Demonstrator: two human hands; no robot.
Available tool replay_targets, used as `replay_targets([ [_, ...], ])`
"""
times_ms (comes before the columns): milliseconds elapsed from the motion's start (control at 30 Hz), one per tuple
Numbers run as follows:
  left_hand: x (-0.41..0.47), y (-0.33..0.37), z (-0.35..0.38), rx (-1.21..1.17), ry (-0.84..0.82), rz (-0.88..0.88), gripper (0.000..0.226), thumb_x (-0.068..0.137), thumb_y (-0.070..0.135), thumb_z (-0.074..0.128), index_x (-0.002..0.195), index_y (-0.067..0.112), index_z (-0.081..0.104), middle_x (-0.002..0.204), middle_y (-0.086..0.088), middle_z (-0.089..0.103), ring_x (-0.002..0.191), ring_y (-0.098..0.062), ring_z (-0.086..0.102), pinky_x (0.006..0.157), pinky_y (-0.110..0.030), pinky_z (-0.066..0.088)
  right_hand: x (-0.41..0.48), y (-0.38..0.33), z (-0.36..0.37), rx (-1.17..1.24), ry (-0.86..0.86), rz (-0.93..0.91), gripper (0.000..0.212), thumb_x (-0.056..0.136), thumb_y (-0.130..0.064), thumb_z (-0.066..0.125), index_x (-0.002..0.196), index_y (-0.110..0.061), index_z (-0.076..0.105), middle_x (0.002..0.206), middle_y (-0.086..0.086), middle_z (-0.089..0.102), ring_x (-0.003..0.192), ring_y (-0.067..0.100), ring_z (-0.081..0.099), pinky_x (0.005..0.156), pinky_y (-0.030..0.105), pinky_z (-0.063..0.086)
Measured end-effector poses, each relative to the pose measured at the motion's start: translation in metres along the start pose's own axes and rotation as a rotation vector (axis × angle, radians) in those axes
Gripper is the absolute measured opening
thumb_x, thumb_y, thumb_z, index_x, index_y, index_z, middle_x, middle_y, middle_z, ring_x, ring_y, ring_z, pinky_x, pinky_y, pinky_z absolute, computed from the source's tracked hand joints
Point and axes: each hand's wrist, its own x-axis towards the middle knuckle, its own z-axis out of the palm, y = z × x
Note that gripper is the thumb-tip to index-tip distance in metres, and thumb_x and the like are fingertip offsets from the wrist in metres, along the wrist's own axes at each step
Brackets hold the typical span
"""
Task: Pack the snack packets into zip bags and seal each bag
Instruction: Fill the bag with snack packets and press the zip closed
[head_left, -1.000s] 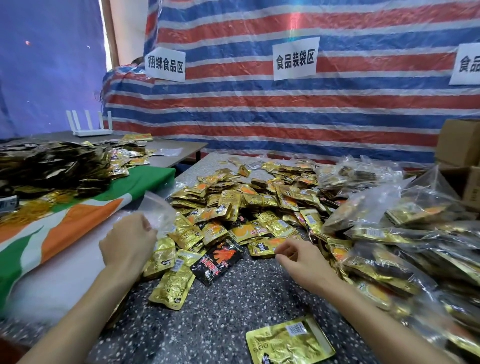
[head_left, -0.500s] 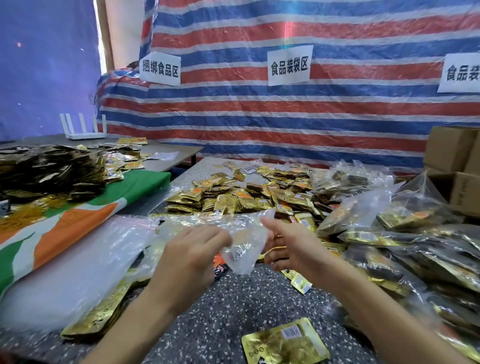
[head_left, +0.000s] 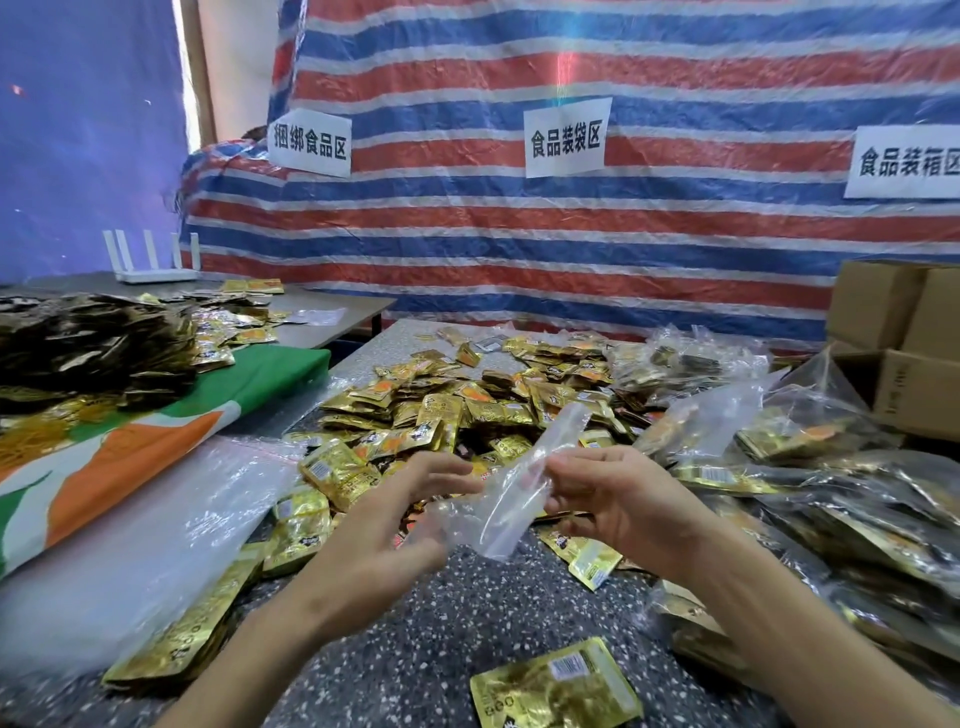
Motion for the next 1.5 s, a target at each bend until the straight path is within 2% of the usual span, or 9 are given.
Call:
replay_targets([
  [233, 0.01, 0.041, 0.016, -0.244, 0.13, -0.102, 0.042, 0.073, 0.068, 0.071, 0.086, 0.028, 0.071, 0.088, 0.005, 0.072, 0.079, -0.013, 0.069, 0.068, -0.019, 0.054, -0.003, -0.001, 0.022, -0.204, 0.037, -0.128, 0.028, 0.067, -0.032, 0.079, 0.077, -0.006, 0.077, 0.064, 0.006, 0.061, 0.056, 0.012, 0.059, 0.052, 0.02, 0.046],
  [500, 0.018, 0.042, 0.021, -0.37, 0.124, -0.216, 0.006, 0.082, 0.017, 0.079, 0.079, 0.012, 0.075, 0.078, -0.005, 0.075, 0.069, -0.013, 0.07, 0.057, -0.017, 0.05, -0.008, -0.004, 0.033, -0.281, 0.03, -0.183, 0.03, 0.073, -0.036, 0.08, 0.068, -0.008, 0.068, 0.068, 0.014, 0.063, 0.055, 0.015, 0.059, 0.051, 0.021, 0.047],
  [600, 0.02, 0.032, 0.019, -0.41, 0.137, -0.298, 0.012, 0.088, 0.008, 0.069, 0.077, 0.007, 0.074, 0.075, -0.006, 0.075, 0.062, -0.009, 0.067, 0.052, -0.015, 0.048, -0.01, -0.002, 0.03, -0.299, 0.052, -0.174, 0.026, 0.082, -0.024, 0.078, 0.065, -0.009, 0.066, 0.067, 0.014, 0.065, 0.052, 0.015, 0.06, 0.05, 0.021, 0.048],
  [700, 0.026, 0.021, 0.012, -0.421, 0.323, -0.38, 0.019, 0.09, 0.001, 0.061, 0.072, -0.001, 0.066, 0.07, -0.007, 0.071, 0.057, -0.014, 0.066, 0.05, -0.02, 0.052, -0.009, -0.001, 0.022, -0.344, 0.205, -0.17, 0.033, 0.087, 0.0, 0.066, 0.056, -0.012, 0.061, 0.062, 0.009, 0.064, 0.051, 0.014, 0.061, 0.047, 0.024, 0.048],
  [900, 0.026, 0.014, 0.002, -0.248, 0.626, -0.299, 0.022, 0.092, 0.005, 0.06, 0.071, 0.007, 0.067, 0.069, -0.002, 0.071, 0.066, -0.023, 0.065, 0.058, -0.037, 0.054, -0.007, -0.001, 0.011, -0.614, 0.461, -0.14, 0.018, 0.085, -0.007, 0.061, 0.071, -0.011, 0.05, 0.073, 0.004, 0.056, 0.06, 0.009, 0.062, 0.055, 0.034, 0.061],
  [1067, 0.022, 0.019, 0.016, -0.156, 0.46, -0.268, 0.012, 0.09, 0.012, 0.068, 0.087, 0.014, 0.056, 0.083, -0.005, 0.07, 0.069, -0.019, 0.071, 0.055, -0.03, 0.057, -0.004, -0.002, 0.034, -0.621, 0.244, -0.053, 0.026, 0.091, -0.003, 0.054, 0.102, -0.026, 0.049, 0.107, -0.004, 0.052, 0.088, 0.018, 0.063, 0.056, 0.029, 0.061],
  [1233, 0.03, 0.019, 0.002, -0.086, 0.352, -0.085, 0.035, 0.094, -0.011, 0.052, 0.08, 0.021, 0.049, 0.091, -0.009, 0.072, 0.072, -0.019, 0.072, 0.054, -0.035, 0.06, 0.006, -0.014, 0.036, -0.644, 0.245, -0.128, 0.034, 0.069, -0.032, 0.054, 0.101, -0.021, 0.057, 0.109, -0.005, 0.059, 0.102, 0.019, 0.062, 0.089, 0.045, 0.057],
  [1367, 0.05, 0.013, -0.018, 0.101, 0.318, -0.05, 0.047, 0.093, -0.011, 0.05, 0.071, 0.029, 0.062, 0.088, -0.004, 0.07, 0.065, -0.016, 0.066, 0.059, -0.044, 0.058, 0.027, -0.013, 0.011, -0.506, 0.35, -0.16, 0.057, 0.084, -0.071, 0.051, 0.109, -0.022, 0.067, 0.109, -0.012, 0.068, 0.104, 0.01, 0.064, 0.082, 0.037, 0.053],
  [1500, 0.063, 0.003, -0.019, 0.144, 0.28, -0.051, 0.044, 0.093, -0.006, 0.054, 0.077, 0.032, 0.07, 0.07, -0.005, 0.066, 0.053, -0.022, 0.06, 0.046, -0.028, 0.046, 0.061, 0.021, -0.017, -0.772, 0.444, -0.203, 0.006, 0.097, -0.027, 0.063, 0.099, -0.024, 0.067, 0.103, -0.008, 0.069, 0.097, 0.008, 0.065, 0.08, 0.03, 0.056],
])
